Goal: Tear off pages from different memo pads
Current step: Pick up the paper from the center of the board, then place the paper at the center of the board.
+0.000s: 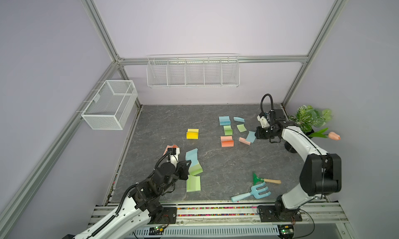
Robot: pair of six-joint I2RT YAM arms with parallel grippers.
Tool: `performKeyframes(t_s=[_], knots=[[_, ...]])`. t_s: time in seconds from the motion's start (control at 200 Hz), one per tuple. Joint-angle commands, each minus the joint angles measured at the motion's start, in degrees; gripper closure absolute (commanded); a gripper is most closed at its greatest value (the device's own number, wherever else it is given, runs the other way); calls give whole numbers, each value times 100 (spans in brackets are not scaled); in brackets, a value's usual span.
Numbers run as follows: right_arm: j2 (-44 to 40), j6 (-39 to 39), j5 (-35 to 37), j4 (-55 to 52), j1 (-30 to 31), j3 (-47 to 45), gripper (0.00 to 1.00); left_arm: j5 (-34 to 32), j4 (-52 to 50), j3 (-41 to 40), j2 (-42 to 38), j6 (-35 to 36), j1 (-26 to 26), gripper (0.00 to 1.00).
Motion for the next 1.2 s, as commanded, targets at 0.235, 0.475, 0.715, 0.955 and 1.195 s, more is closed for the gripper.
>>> performKeyframes(t_s=[0.235,0.475,0.715,0.955,1.195], knots=[[-33,-489,-1036,-990,402,-564,93,110,94,-75,-106,-51,29,100],[822,-835,-32,-1294,443,-172,94,39,21,-81,-179,-40,29,100],[1564,-983,801,-1576,447,144,93,31,29,-78,-185,-40,25,100],[1728,-909,1114,-1087,473,171,92,8,38,-82,-157,-29,27,100],[1674,-943,868,-610,500,124,93,-29,59,-89,-93,-26,23,100]])
